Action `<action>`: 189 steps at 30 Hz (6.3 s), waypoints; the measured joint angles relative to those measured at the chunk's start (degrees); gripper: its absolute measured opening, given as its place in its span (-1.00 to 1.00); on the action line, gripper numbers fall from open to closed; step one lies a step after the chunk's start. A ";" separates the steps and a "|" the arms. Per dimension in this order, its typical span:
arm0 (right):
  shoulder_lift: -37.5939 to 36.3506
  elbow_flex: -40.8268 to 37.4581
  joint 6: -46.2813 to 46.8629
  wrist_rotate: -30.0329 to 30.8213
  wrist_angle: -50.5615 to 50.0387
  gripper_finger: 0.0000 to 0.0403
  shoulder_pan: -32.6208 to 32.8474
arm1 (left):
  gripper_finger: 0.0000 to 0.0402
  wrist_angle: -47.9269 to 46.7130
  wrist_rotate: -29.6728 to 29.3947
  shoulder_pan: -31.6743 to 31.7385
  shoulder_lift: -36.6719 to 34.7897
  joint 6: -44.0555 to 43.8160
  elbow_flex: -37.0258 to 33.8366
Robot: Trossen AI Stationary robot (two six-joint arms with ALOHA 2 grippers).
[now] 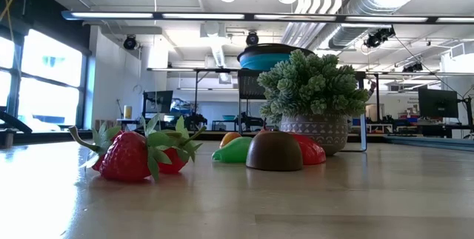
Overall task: Pick & Place Fruit
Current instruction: Put the red strawberry into the blue strainer bowl
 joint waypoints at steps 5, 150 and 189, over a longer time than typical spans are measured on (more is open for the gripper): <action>0.76 0.00 -0.24 -0.18 -0.13 -0.98 0.02 | -0.95 -2.17 -0.03 0.00 0.71 -4.56 0.00; 4.80 -0.02 -0.02 -3.14 -2.19 -0.98 0.00 | 0.50 13.22 -6.79 -38.23 33.23 -25.56 -20.37; 4.80 -0.02 -0.04 -3.19 -2.27 -0.98 0.00 | 0.45 13.84 -4.52 -38.23 38.66 -30.04 -20.35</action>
